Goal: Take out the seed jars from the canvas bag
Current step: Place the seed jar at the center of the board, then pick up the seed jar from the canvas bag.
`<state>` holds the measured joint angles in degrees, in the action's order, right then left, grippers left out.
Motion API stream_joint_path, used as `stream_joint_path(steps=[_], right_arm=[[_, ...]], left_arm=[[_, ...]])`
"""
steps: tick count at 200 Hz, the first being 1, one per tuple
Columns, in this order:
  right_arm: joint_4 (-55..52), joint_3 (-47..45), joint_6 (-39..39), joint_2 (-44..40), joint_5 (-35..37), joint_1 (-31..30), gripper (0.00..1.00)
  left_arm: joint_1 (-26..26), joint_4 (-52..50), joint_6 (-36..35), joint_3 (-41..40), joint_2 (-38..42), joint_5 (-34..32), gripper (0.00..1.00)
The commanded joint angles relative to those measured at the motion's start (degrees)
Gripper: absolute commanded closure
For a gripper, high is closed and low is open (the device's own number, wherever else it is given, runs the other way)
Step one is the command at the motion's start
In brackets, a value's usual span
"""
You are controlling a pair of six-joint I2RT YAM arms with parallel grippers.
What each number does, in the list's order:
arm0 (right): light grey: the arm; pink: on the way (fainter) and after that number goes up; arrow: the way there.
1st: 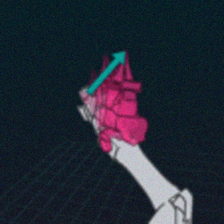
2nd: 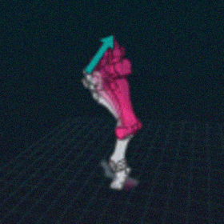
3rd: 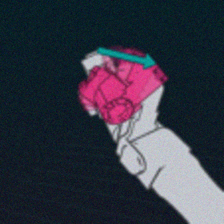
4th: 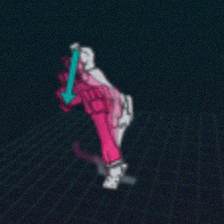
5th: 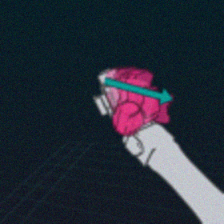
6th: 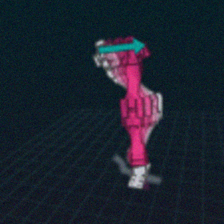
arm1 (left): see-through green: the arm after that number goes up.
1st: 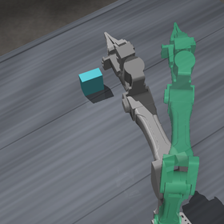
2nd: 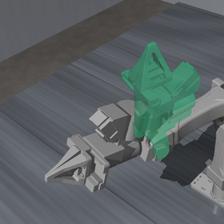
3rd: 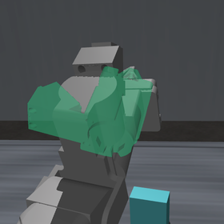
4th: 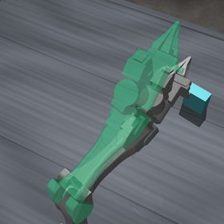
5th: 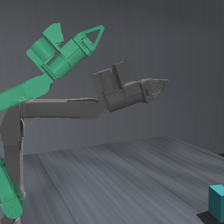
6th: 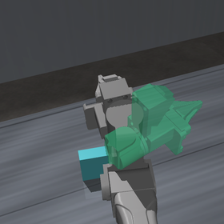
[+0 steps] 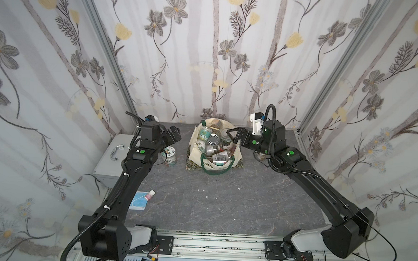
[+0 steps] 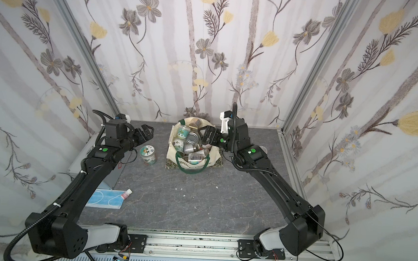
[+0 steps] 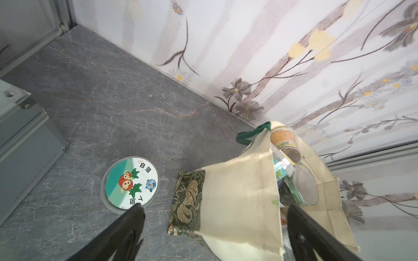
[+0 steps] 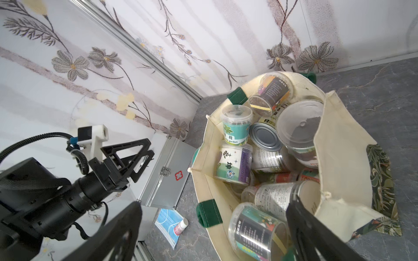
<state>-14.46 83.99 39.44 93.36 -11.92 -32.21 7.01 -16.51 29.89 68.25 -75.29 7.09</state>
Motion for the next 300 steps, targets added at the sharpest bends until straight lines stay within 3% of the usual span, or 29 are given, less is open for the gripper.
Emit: stream_joint_path(steps=[1, 44, 66, 126, 177, 300], right_arm=[[-5.1, 7.4, 1.1, 5.7, 2.2, 0.1, 0.00], [-3.2, 17.4, 1.6, 14.6, 1.2, 0.1, 0.00], [-2.6, 23.9, 0.7, 20.0, -2.7, 0.1, 0.00], [-4.9, 37.7, 2.8, 34.1, -11.1, 1.0, 0.12], [-4.8, 39.5, 5.1, 39.2, -13.8, 1.2, 0.18], [-0.6, 39.8, 8.1, 45.7, -16.0, 0.8, 0.18]], left_arm=[[-0.2, 5.5, -2.8, 2.4, -3.8, 5.4, 0.00], [-0.3, 9.3, -2.1, 1.1, -8.0, 10.3, 0.00], [-0.4, 10.5, 0.3, 0.8, -9.1, 13.0, 0.00], [-1.9, 13.1, 4.4, -0.5, -9.7, 15.7, 0.00], [-2.9, 13.6, 5.8, -0.6, -10.0, 16.6, 0.00], [-4.8, 16.1, 9.1, -1.4, -9.5, 18.9, 0.00]])
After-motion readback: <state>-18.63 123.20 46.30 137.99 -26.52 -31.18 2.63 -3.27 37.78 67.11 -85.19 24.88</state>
